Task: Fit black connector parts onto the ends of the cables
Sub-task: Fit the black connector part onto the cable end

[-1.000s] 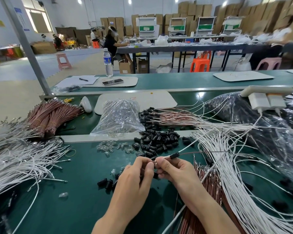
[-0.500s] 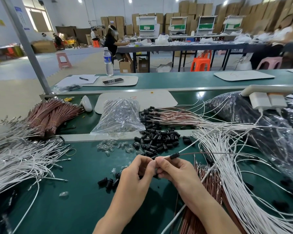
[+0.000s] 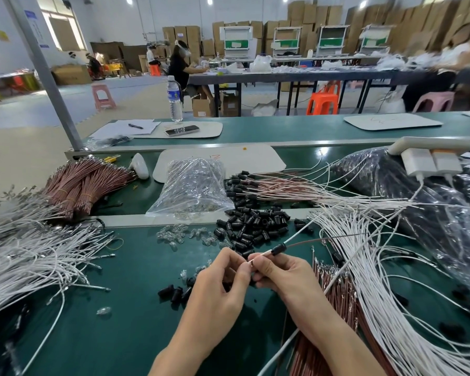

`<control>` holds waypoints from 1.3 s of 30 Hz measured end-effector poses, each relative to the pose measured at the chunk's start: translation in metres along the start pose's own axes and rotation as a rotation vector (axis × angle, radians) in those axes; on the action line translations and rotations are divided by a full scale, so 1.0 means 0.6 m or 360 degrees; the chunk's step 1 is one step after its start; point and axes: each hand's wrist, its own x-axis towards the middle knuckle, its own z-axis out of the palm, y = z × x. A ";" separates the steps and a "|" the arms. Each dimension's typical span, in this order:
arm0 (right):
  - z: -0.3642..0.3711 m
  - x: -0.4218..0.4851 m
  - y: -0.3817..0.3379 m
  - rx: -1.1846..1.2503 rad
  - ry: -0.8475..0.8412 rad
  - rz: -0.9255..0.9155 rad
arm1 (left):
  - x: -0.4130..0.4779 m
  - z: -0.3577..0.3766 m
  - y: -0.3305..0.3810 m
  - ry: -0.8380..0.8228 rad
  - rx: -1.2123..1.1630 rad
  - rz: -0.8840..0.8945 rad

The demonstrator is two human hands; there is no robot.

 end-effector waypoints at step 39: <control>-0.011 0.007 0.014 0.0071 -0.0081 -0.0047 | 0.000 0.012 0.023 0.0120 -0.0327 -0.0173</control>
